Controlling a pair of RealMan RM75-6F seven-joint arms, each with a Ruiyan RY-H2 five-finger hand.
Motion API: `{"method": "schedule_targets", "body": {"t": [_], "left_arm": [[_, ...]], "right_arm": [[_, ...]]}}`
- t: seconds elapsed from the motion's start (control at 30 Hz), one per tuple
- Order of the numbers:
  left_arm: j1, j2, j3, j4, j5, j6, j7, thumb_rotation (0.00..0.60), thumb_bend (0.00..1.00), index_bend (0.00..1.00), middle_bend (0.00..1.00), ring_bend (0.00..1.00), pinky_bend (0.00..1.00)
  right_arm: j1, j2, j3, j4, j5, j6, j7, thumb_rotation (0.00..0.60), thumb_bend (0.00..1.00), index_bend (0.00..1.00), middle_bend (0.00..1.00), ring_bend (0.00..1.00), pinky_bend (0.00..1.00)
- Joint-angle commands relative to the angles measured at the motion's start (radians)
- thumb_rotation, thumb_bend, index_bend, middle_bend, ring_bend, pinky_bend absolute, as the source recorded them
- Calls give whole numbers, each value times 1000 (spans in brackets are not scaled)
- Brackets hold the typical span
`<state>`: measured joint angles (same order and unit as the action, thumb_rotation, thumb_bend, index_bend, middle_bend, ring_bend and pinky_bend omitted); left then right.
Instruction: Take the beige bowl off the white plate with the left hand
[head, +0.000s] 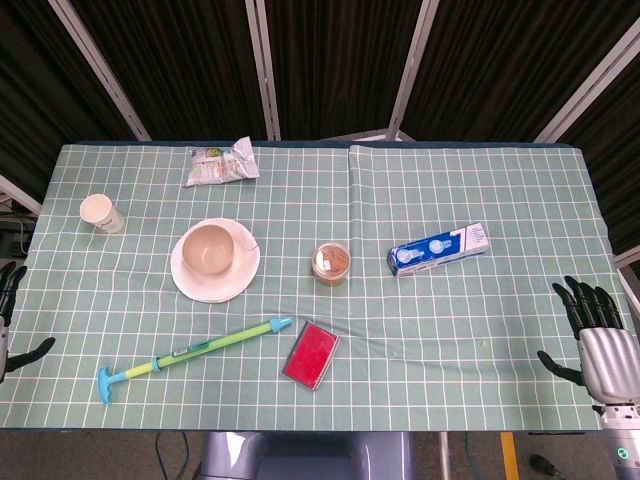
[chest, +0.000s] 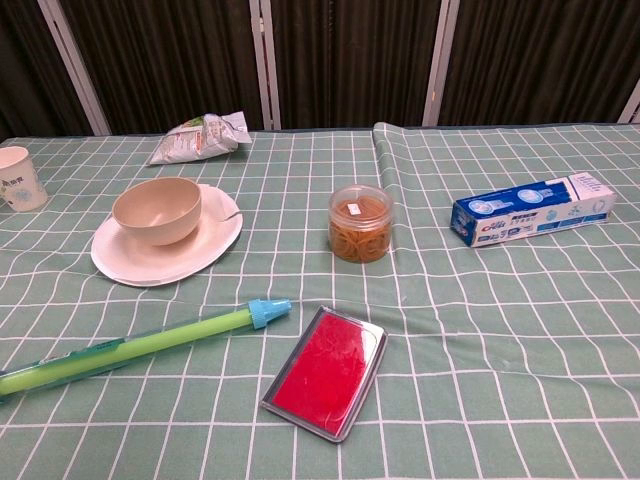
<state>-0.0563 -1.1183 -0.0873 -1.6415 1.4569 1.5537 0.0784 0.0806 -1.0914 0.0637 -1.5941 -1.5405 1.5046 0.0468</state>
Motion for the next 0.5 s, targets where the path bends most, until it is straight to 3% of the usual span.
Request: {"method": "schedule_targets", "body": {"t": [0.03,0.5], "left_arm": [[1,1,-2,0,1,4,-3,600,63,0,0,0,0],[-7,-5,-3,4,-13,-16,4,600,64,0,0,0,0]], "right_arm": [[1,0,1,2,3,-4,0,600,90,56,0,0,0],[8,-5,-1,1,4,-15,-8,600,93,56,0,0,0]]}}
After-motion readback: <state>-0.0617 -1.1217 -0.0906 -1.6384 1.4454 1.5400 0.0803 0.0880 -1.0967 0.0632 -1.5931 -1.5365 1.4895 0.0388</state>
